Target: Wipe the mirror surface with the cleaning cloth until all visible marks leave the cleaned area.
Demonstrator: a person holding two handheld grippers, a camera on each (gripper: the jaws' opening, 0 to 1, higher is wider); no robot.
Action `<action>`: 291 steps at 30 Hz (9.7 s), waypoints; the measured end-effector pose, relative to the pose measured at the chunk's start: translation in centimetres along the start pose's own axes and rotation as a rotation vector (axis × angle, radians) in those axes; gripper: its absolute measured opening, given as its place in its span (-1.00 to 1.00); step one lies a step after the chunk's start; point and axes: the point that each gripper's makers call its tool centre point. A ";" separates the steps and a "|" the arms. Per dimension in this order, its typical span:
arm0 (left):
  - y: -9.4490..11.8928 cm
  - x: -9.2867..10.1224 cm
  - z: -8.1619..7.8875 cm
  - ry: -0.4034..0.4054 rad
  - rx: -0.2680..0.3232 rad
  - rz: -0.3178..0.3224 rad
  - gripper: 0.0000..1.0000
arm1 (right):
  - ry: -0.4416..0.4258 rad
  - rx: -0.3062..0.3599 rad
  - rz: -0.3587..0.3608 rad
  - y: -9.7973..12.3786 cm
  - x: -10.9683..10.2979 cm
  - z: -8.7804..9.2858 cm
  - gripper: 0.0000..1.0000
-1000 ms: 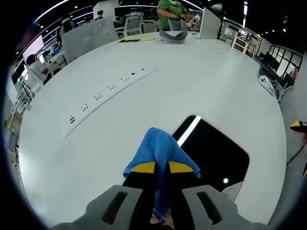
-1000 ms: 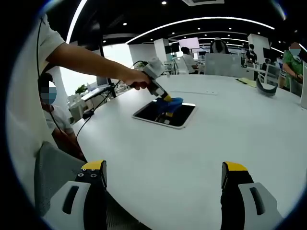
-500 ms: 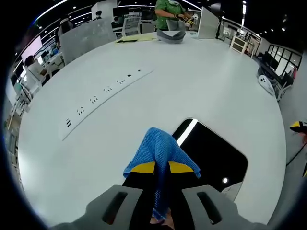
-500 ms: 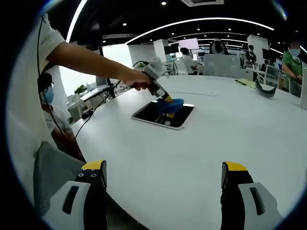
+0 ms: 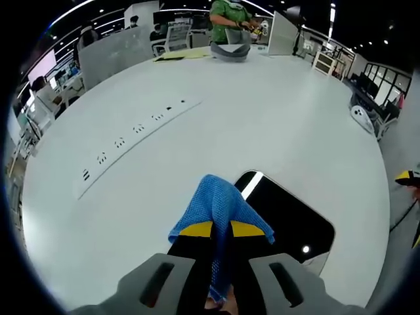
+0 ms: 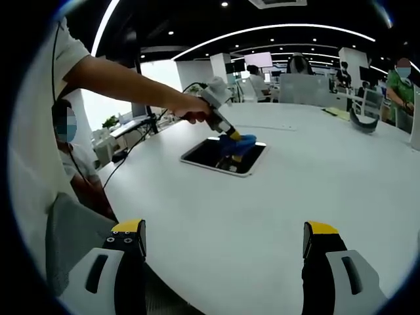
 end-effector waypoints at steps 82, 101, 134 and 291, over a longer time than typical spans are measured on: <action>-2.1 3.0 -2.4 0.030 0.010 0.047 -0.88 | -0.023 0.002 0.004 0.1 0.5 0.4 1.00; -2.6 3.7 -2.9 0.038 0.018 0.056 -0.88 | -0.024 0.004 0.012 0.3 0.7 0.2 1.00; -2.2 5.1 -2.1 0.053 0.034 0.074 -0.88 | -0.017 0.002 0.000 0.1 0.8 -0.1 1.00; 1.7 1.6 2.6 0.054 0.024 0.062 -0.88 | 0.025 -0.018 -0.040 -0.3 -0.3 -0.5 1.00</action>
Point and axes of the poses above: the point that each gripper's makers call its tool centre point, and the gripper's own axes: y roughly backward along the fingers, x roughly to its right, z roughly out of its underside, and after that the axes turned 2 degrees about y, right-handed
